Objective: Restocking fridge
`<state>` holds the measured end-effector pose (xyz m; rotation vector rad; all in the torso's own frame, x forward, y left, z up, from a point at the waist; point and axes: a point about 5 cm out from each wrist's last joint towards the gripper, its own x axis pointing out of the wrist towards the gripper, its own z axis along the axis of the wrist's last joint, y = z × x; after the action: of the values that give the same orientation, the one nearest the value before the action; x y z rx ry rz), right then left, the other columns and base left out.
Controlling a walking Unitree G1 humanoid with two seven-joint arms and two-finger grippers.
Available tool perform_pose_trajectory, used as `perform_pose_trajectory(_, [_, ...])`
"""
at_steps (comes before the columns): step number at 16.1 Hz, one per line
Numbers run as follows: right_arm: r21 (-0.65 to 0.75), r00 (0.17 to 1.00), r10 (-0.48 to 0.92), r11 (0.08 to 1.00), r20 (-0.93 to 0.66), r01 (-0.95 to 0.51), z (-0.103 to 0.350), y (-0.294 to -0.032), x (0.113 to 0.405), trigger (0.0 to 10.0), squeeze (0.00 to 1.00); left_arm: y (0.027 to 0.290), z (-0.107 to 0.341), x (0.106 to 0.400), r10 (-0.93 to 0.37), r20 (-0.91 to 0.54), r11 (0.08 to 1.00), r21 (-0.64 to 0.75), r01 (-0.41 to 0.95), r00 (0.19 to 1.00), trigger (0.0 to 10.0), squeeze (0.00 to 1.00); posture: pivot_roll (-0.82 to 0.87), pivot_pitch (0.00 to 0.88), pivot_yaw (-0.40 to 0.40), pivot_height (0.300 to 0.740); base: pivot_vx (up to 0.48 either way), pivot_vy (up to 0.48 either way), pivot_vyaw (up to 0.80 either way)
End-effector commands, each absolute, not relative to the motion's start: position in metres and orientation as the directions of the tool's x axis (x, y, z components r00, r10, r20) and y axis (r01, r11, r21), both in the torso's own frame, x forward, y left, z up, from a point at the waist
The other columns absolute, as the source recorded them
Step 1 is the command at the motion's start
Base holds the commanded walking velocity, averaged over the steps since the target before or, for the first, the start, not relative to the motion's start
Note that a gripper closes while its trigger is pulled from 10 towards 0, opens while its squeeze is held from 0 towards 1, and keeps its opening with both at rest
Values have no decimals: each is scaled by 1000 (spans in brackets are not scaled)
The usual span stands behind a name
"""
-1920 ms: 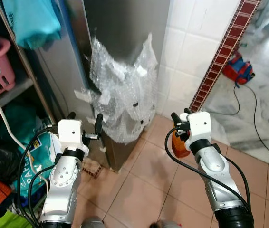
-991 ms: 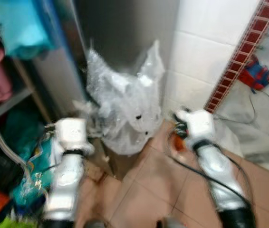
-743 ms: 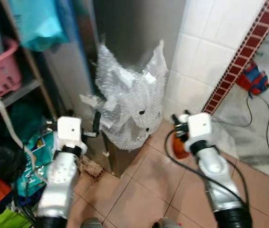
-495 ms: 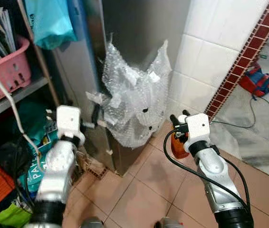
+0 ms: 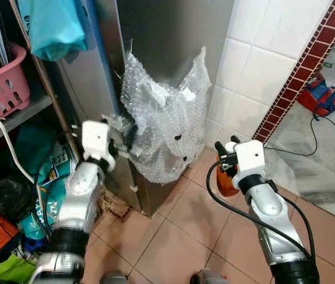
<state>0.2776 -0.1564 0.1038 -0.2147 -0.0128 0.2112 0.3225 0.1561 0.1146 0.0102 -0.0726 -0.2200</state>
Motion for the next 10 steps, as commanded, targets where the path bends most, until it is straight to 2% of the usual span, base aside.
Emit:
perform_pose_trajectory(1, [-225,975,222,951,27,-210,114,-155,277,10000,0,160,114,326,-188,72,982,1,189,980,10000,0,-16,92,-9,740,0,0,0])
perform_pose_trajectory(5, [-233,975,220,949,19,-210,113,-158,276,10000,0,152,116,337,-203,80,977,-53,208,976,10000,0,-20,95,-15,740,0,0,0])
perform_pose_trajectory(10, [-226,974,224,950,19,-214,114,-155,277,10000,0,126,116,345,-350,65,928,-110,355,935,10000,0,-17,96,-9,740,0,0,0])
